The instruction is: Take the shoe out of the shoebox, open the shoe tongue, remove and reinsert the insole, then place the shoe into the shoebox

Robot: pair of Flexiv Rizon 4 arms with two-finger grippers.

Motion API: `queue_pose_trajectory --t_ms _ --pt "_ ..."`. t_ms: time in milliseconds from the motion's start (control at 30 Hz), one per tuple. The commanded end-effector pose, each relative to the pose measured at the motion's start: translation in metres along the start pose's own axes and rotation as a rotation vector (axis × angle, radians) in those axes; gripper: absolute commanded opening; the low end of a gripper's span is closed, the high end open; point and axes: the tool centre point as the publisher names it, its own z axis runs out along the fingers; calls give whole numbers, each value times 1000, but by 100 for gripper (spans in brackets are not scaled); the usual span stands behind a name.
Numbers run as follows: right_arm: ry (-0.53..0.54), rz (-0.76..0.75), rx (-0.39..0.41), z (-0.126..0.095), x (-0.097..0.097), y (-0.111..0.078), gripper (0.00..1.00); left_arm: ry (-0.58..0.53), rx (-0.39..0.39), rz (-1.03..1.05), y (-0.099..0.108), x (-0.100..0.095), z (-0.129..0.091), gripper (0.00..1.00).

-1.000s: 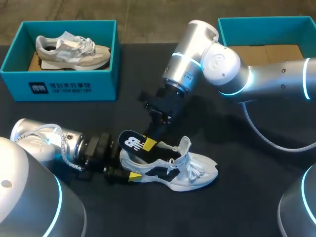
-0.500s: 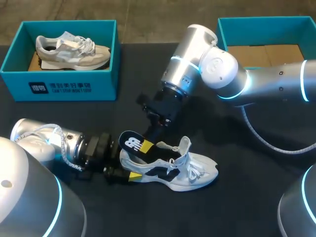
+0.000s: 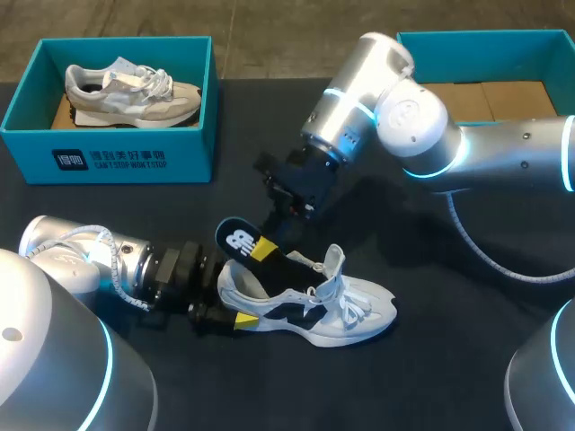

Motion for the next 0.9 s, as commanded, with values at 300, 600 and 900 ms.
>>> queue_pose_trajectory --t_ms 300,600,900 --pt "-120 -83 -41 -38 30 33 0 -1 -2 0 3 -1 1 0" --pt "-177 -66 -6 -45 36 43 0 -1 -2 0 3 -1 1 0" --pt "-188 -69 -26 -48 35 47 0 -1 -2 0 3 -1 1 0"
